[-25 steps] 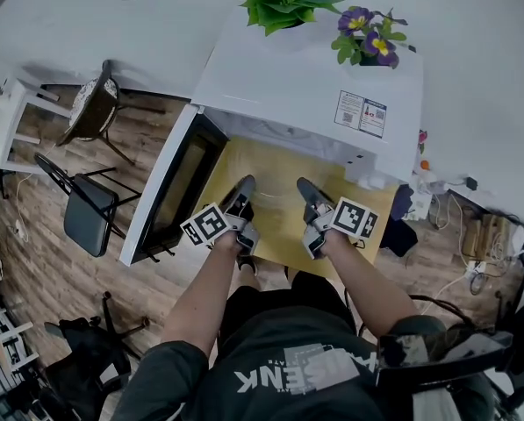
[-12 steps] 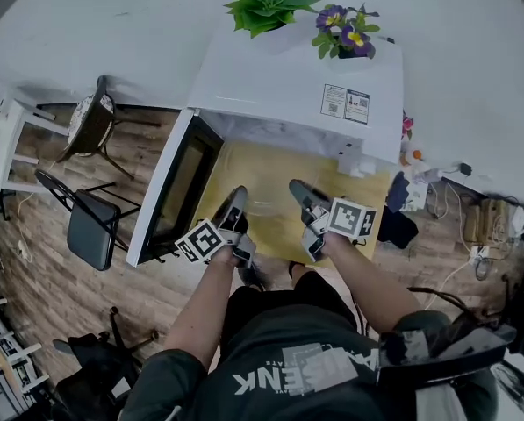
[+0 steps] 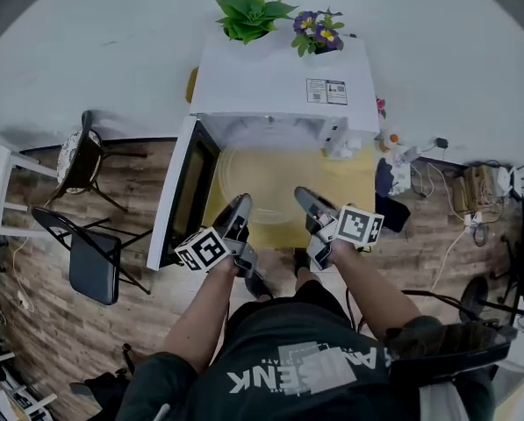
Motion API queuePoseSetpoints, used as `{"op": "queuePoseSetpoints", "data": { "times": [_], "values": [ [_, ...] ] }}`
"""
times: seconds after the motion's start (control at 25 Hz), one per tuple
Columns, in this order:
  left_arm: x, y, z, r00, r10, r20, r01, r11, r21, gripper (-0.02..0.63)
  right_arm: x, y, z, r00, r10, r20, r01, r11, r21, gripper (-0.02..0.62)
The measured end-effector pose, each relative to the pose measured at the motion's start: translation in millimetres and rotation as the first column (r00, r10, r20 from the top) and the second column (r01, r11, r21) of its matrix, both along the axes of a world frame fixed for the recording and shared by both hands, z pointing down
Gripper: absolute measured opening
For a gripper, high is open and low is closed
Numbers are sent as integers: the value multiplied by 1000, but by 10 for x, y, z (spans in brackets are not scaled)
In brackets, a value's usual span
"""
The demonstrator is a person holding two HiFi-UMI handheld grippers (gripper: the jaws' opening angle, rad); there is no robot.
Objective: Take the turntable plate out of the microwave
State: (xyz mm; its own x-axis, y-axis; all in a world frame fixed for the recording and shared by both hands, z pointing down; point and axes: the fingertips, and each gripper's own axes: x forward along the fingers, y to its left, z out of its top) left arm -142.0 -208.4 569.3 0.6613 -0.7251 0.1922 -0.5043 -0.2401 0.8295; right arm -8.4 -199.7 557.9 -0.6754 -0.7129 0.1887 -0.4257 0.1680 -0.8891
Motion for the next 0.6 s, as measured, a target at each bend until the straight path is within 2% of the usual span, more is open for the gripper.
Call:
{"op": "queuePoseSetpoints", "data": {
  "times": [0.12,0.16,0.28,0.4,0.6],
  "values": [
    [16,100,-194,999,48,-6,-47,998,30,107,7,175,-148,999,42,6,-42,999,19,92],
    [26,137,-249,998,61,-11,-61,997,37,107,-5,231,-230,998,49,33,-50,998,27,92],
    [104,273,-420,994,108,-27,-106,993,54,107,-95,391,-612,978,57,202,-72,995,67,92],
    [176,381,-628,988,150,-39,-146,985,86,107,-56,527,-858,979,70,192,-93,989,112,92],
    [229,536,-983,981,180,-73,-167,975,150,107,46,711,-1148,985,72,158,-97,983,155,92]
  ]
}}
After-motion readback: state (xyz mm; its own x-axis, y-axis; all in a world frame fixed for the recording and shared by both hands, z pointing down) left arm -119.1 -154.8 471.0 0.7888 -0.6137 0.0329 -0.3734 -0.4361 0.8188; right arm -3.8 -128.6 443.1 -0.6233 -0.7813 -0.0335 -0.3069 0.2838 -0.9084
